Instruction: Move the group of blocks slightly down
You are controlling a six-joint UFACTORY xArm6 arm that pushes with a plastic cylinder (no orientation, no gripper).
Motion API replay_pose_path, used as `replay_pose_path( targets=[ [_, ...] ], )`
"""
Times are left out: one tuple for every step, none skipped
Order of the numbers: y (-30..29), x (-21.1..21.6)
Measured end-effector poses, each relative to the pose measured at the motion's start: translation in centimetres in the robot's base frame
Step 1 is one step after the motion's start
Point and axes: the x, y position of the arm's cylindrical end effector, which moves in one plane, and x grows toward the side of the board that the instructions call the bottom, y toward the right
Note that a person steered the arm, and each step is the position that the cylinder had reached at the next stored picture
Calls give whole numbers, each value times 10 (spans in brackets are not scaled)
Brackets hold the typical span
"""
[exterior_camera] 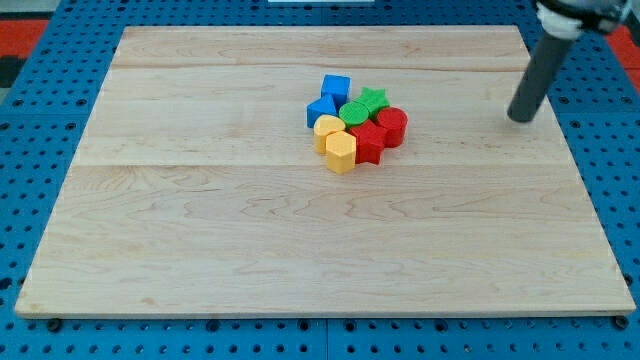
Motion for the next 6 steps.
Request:
replay_pose_path(
  targets=[
    [-28,-59],
    [-96,-82],
    [-172,-85],
    [-216,-61],
    [-230,-45],
    [-229,-5]
  ],
)
